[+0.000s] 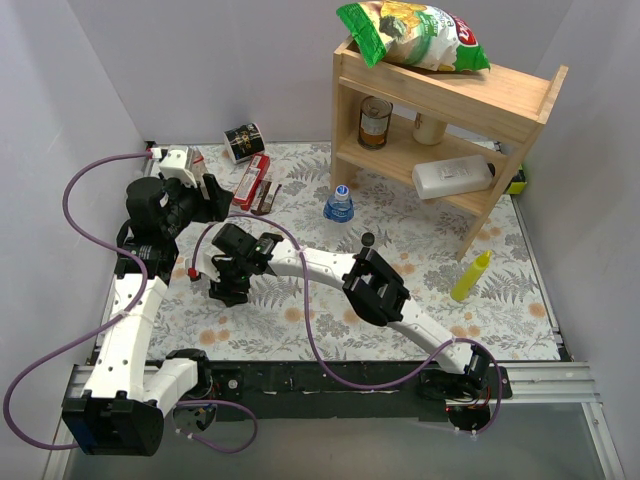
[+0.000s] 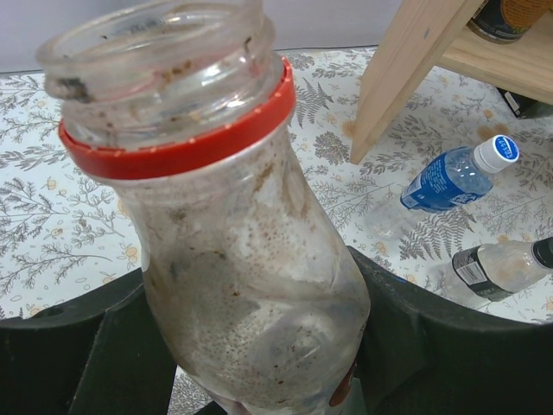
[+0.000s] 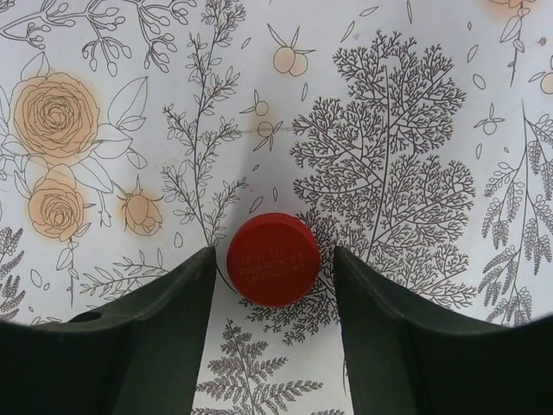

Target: Screw on the bottle caps

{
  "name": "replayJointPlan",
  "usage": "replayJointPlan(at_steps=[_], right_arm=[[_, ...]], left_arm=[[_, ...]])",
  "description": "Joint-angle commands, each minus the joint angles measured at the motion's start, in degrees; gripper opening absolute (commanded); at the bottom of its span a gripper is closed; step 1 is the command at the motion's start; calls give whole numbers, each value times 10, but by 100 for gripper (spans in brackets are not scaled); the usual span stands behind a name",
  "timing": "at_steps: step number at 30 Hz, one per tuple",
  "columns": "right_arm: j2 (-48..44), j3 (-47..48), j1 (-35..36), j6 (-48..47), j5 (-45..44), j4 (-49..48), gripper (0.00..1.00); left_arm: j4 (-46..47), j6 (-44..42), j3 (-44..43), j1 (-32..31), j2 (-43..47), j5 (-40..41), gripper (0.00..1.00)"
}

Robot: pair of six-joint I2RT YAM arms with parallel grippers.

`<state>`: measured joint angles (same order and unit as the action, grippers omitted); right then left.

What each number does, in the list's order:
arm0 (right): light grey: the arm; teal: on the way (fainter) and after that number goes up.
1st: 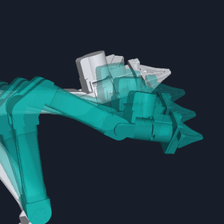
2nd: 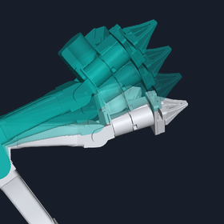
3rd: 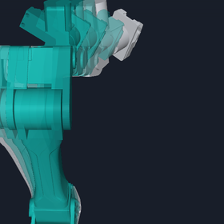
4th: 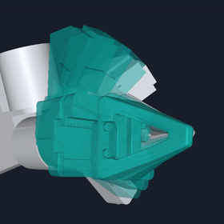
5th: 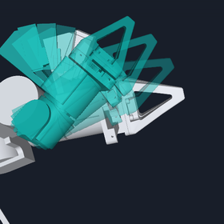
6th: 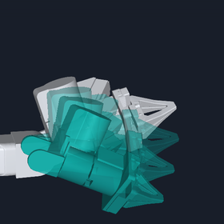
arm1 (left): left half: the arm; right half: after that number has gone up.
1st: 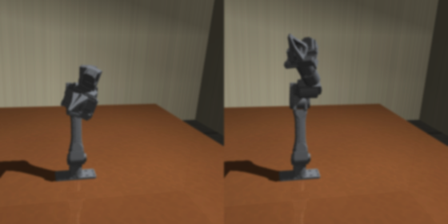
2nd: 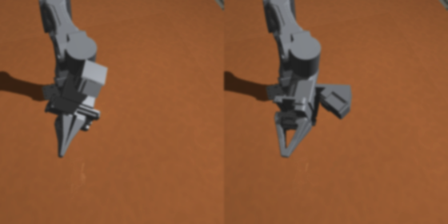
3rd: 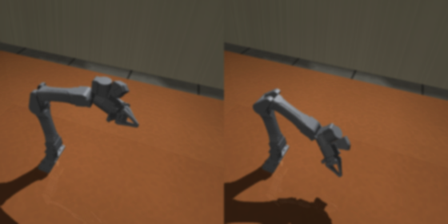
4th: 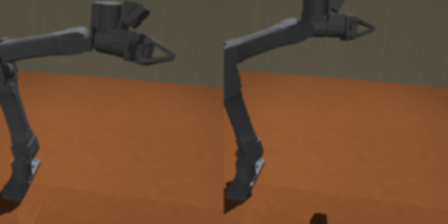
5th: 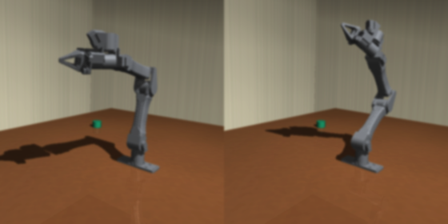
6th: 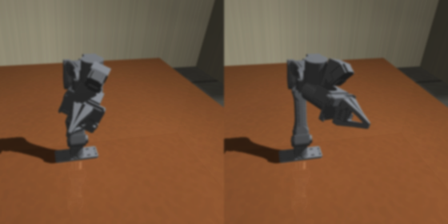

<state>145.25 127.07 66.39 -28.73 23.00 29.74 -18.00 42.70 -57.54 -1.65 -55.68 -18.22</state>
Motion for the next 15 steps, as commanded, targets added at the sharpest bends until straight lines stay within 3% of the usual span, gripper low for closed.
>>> replayJointPlan(at_steps=[1,9,13,15], right_arm=[[15,17,3,-2,12,-6,61],[-19,-7,2,-40,27,43,42],[-143,-97,-12,-62,46,73,37],[-223,-125,-33,-70,65,107,36]], left_arm=[[2,3,6,2,15,-9,0],[3,-13,8,2,7,-23,0],[58,-57,12,-5,-14,-26,0],[76,-107,-12,-7,-54,-71,0]])
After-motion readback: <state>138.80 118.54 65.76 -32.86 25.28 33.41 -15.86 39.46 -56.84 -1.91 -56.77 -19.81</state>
